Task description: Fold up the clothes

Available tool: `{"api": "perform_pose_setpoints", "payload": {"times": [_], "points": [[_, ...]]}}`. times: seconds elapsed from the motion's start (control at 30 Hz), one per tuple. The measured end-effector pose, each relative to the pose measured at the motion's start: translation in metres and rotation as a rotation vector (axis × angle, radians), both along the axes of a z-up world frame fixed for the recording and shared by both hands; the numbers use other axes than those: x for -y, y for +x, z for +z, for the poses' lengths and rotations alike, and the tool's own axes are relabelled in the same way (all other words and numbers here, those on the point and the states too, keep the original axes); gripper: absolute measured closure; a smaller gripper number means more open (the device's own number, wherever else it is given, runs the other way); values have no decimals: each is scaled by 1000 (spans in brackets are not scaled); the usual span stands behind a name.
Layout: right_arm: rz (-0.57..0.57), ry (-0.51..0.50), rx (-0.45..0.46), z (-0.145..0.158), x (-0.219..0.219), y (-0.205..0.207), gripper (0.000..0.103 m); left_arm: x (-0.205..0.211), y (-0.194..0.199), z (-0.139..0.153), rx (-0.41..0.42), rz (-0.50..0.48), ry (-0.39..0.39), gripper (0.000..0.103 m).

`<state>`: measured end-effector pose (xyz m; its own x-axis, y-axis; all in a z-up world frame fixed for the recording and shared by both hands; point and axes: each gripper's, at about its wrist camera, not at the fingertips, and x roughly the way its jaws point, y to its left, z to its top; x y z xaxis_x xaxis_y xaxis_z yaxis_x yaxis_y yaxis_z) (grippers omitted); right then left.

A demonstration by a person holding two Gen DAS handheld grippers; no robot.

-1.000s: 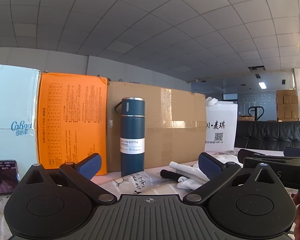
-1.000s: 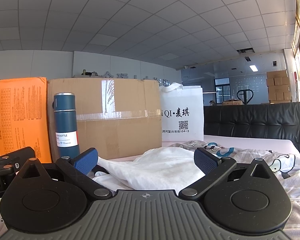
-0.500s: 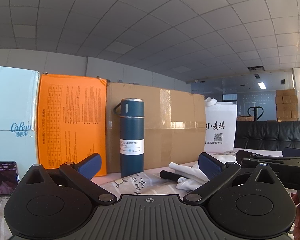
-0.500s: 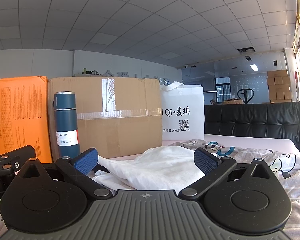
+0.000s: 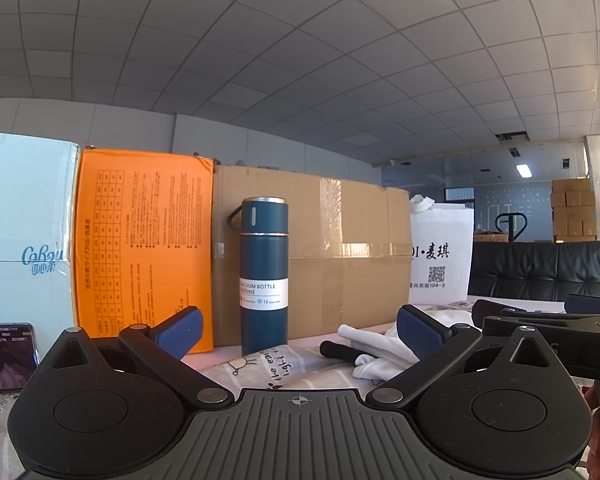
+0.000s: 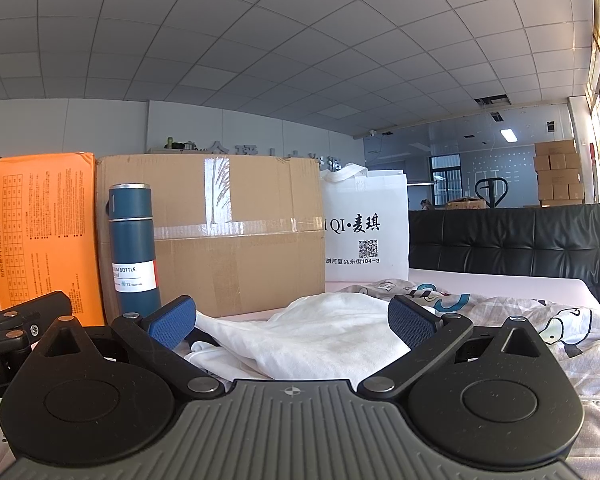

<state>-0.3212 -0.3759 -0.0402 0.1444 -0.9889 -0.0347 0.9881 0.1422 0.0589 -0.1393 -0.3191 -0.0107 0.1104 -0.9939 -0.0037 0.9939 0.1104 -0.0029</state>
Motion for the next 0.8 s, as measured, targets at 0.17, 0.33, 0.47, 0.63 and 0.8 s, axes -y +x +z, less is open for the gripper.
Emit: {"api": "perform_pose_setpoints", "payload": {"times": [0.17,0.33,0.47,0.63,0.8], "points": [[1,0,0,0,0,0,0,-3,-2,0,11,2,-17,0],[1,1,2,0,1,-1,0,-4,-5,0,32,16,-22,0],[1,1,2,0,1,0,0,-4,-5,1,35,18,-20,0],[1,1,3,0,1,0,0,-4,-5,1,36,18,-19,0],[1,1,3,0,1,0,0,-5,-5,1,36,19,-18,0]]}}
